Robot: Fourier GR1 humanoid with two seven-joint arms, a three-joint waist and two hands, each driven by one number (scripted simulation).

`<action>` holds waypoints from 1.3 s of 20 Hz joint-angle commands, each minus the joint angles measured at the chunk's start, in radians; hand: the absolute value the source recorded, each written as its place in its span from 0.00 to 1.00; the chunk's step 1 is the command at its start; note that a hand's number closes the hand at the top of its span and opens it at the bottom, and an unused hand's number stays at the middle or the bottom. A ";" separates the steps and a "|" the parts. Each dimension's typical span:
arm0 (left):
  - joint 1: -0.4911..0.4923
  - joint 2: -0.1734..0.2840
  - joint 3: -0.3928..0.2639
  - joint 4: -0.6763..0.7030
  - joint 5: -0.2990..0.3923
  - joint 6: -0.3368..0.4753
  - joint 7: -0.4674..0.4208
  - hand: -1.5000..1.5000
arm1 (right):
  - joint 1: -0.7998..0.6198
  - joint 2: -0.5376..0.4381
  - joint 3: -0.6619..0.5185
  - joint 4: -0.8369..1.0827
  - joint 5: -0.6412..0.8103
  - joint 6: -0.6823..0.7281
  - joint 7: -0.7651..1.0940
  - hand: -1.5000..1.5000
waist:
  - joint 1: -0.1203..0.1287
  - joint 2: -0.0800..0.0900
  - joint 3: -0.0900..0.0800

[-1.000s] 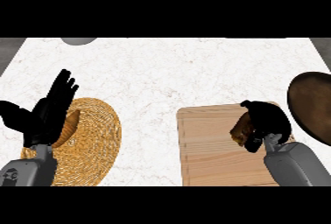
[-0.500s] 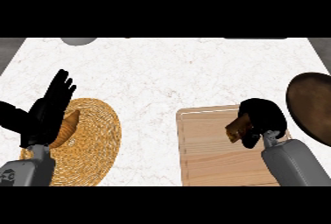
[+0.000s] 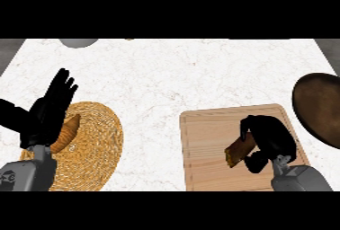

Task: Pick the sweet potato from the cutting board and place it in the pan

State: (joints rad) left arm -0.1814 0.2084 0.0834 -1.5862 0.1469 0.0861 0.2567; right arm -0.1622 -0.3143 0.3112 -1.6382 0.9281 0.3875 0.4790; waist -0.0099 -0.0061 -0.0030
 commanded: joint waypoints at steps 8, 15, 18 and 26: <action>0.061 -0.017 0.005 -0.012 -0.006 -0.003 -0.036 0.50 | 0.156 -0.142 0.042 -0.569 0.165 -0.069 0.005 1.00 | -0.016 -0.004 0.002; 0.025 -0.006 0.000 -0.071 -0.011 0.007 0.048 0.50 | 0.076 -0.177 -0.173 -0.840 0.044 0.150 0.078 1.00 | 0.002 0.003 0.003; 0.053 -0.016 -0.001 -0.032 -0.011 -0.029 -0.018 0.50 | 0.018 -0.108 -0.186 -0.771 0.064 0.154 0.093 1.00 | 0.010 0.005 0.003; 0.057 -0.018 0.015 -0.055 -0.009 -0.029 -0.023 0.50 | -0.079 -0.151 -0.544 -0.471 -0.052 0.030 -0.097 1.00 | 0.013 0.007 0.004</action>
State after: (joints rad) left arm -0.1338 0.1918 0.0911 -1.6253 0.1361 0.0599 0.2405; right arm -0.2016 -0.4371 -0.0931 -2.2327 0.9295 0.4700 0.4650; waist -0.0008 -0.0007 -0.0001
